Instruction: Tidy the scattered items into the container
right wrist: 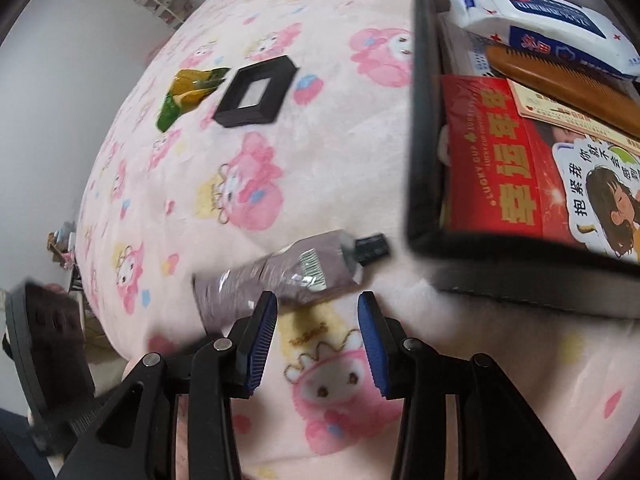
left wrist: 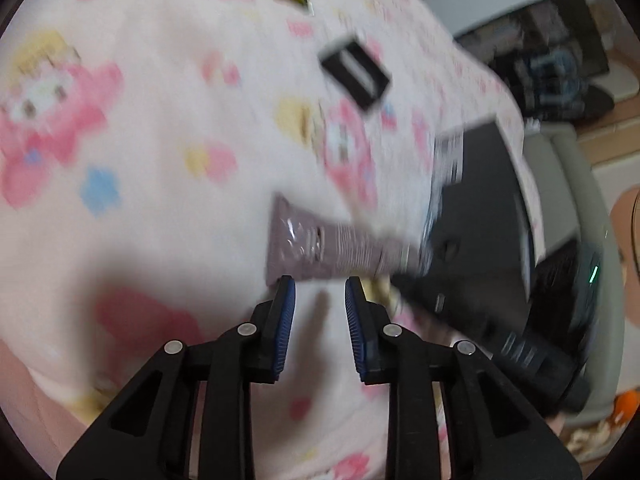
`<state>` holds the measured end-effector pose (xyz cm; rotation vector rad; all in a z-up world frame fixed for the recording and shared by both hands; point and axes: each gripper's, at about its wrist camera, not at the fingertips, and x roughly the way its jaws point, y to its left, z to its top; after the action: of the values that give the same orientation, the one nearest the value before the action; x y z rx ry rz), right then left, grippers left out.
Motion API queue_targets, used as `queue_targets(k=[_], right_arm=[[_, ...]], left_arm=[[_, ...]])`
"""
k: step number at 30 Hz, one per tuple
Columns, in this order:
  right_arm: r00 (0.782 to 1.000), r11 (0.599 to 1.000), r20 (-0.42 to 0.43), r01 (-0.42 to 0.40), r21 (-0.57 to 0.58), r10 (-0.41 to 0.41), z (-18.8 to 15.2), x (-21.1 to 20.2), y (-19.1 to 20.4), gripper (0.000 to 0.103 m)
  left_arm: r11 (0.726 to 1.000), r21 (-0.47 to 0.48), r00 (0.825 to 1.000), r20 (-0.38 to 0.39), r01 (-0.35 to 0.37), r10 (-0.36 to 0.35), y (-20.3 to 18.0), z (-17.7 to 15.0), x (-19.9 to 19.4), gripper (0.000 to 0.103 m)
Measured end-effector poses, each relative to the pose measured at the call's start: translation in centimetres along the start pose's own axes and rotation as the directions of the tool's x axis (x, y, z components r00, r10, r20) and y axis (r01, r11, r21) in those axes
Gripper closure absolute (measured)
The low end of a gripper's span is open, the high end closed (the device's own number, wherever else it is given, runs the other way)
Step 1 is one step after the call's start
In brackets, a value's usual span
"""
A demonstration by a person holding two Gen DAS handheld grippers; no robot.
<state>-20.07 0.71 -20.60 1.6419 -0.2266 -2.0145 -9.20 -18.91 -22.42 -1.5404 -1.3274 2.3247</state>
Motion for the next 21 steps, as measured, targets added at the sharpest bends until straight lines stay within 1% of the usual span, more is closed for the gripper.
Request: queue_targets(k=[1,2,3,4,5,7,9,10,11,12,13,14,15,17,20,21], right_arm=[[1.0,1.0,0.001,-0.004,0.0,0.004,-0.1,0.0,0.1,0.065],[1.0,1.0,0.001,-0.013,0.008,0.013,-0.1,0.1,0.0,0.064],[1.0,1.0,0.002,-0.022,0.019,0.022,0.0,0.4,0.0,0.06],[1.0,0.999,0.006,-0.026,0.029,0.026,0.0,0.6,0.0,0.058],[1.0,0.999,0.016,-0.022,0.034,0.022,0.0,0.8,0.1,0.055],[0.999,0.999,0.038,-0.004,0.036,0.003,0.1,1.1,0.5,0.052],[0.998,0.999,0.057,0.009,0.049,-0.012,0.2,1.3,0.7,0.049],[0.997,0.998,0.075,0.021,0.054,-0.026,0.3,1.4,0.9,0.048],[0.995,0.998,0.092,0.037,0.054,-0.042,0.3,1.5,1.0,0.045],[0.991,0.997,0.115,0.059,0.051,-0.065,0.3,1.7,1.2,0.045],[0.987,0.996,0.136,0.08,0.046,-0.085,0.4,1.9,1.3,0.045],[0.986,0.995,0.14,0.086,0.046,-0.092,0.4,2.0,1.4,0.045],[0.988,0.996,0.129,0.074,0.05,-0.08,0.5,2.0,1.5,0.045],[0.996,0.999,0.089,0.022,0.041,-0.025,0.5,1.8,1.8,0.047],[0.999,1.0,0.047,-0.025,0.004,0.025,0.4,1.6,2.2,0.05],[0.999,0.999,0.037,-0.039,0.005,0.038,0.3,1.6,2.2,0.05]], left_arm=[[0.999,-0.018,1.0,0.001,0.027,-0.027,0.3,0.4,-0.1,0.079],[0.998,-0.036,0.999,0.003,0.054,-0.054,0.7,0.8,-0.3,0.074],[0.995,-0.053,0.997,0.005,0.08,-0.08,1.0,1.2,-0.4,0.06],[0.992,-0.071,0.994,0.007,0.107,-0.107,1.3,1.5,-0.6,0.056],[0.99,-0.083,0.994,-0.003,0.111,-0.111,1.5,1.6,-0.4,0.055],[0.996,-0.06,0.998,-0.013,0.068,-0.069,1.3,0.9,0.1,0.055],[0.998,-0.051,0.999,-0.008,0.041,-0.042,1.1,0.2,0.4,0.055],[0.998,-0.055,1.0,-0.001,0.029,-0.029,1.1,0.1,0.6,0.055],[0.998,-0.059,1.0,0.007,0.015,-0.014,1.1,0.0,0.7,0.061],[0.998,-0.055,1.0,0.018,-0.007,0.008,1.0,0.1,0.7,0.073],[0.999,-0.042,0.999,0.039,-0.035,0.037,0.8,0.3,0.6,0.077],[0.998,-0.03,0.996,0.066,-0.055,0.057,0.6,0.6,0.3,0.084],[0.998,-0.026,0.994,0.091,-0.06,0.062,0.5,1.0,0.0,0.09],[0.998,-0.029,0.99,0.126,-0.053,0.056,0.5,1.9,-1.0,0.09],[0.999,-0.028,0.993,0.112,-0.043,0.046,0.4,3.1,-0.8,0.089],[0.999,-0.023,0.994,0.101,-0.039,0.041,0.4,3.2,-0.7,0.081]])
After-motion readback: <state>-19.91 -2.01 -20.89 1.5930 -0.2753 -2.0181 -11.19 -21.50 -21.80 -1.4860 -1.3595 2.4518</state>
